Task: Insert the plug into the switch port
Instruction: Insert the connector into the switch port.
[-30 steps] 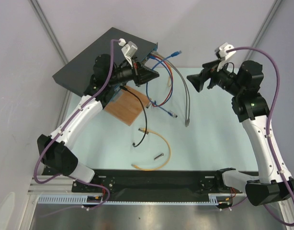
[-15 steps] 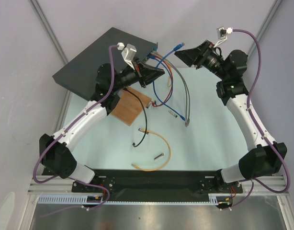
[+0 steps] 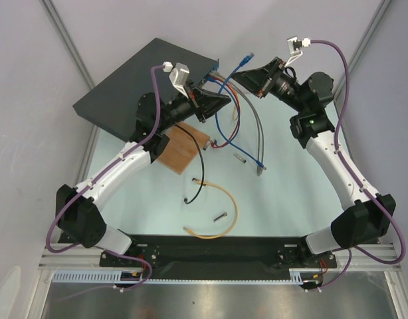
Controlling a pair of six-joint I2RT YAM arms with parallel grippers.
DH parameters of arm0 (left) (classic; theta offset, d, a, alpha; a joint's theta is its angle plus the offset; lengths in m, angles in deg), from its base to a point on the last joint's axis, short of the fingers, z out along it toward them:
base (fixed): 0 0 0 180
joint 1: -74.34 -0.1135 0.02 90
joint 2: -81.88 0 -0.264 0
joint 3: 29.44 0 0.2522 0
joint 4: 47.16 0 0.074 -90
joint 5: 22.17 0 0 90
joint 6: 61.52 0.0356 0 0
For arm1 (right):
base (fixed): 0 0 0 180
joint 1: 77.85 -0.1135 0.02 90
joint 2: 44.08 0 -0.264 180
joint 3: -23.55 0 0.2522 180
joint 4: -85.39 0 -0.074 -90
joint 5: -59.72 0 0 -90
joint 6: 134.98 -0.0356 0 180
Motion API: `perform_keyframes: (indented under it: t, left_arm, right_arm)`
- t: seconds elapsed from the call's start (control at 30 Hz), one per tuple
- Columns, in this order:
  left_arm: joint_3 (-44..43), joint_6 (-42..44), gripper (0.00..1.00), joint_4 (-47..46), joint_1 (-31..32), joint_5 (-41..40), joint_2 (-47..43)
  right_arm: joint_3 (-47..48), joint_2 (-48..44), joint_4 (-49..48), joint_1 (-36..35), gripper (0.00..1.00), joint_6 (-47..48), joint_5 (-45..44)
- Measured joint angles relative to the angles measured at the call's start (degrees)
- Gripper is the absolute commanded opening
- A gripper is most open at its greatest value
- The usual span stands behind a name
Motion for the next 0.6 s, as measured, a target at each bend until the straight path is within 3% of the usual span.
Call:
perform_keyframes:
  t: [0.1, 0.17, 0.2, 0.27, 0.43, 0.6]
  left_arm:
    - [0.17, 0.46, 0.30, 1.09, 0.44, -0.28, 0.00]
    - [0.15, 1.55, 0.41, 2.69, 0.44, -0.07, -0.22]
    - [0.15, 2.25, 0.51, 4.17, 0.09, 0.35, -0.57]
    - [0.17, 3.69, 0.60, 7.69, -1.01, 1.77, -1.86]
    - [-0.94, 7.61, 0.65, 17.33, -5.27, 3.17, -7.19]
    - [-6.97, 11.06, 0.71, 23.45, -4.81, 2.14, -9.44]
  right_arm:
    - [1.20, 0.00, 1.46, -0.28, 0.00, 2.10, 0.85]
    - [2.43, -0.02, 4.28, -0.35, 0.00, 6.84, 1.57]
    - [3.10, -0.13, 6.71, -0.33, 0.00, 10.23, 1.90]
    - [3.65, -0.85, 12.11, -0.35, 0.00, 18.60, 2.19]
    - [5.29, -2.82, 28.94, -2.56, 0.00, 39.93, -0.11]
    - [6.16, -3.41, 37.46, -5.35, 0.00, 51.63, -1.64]
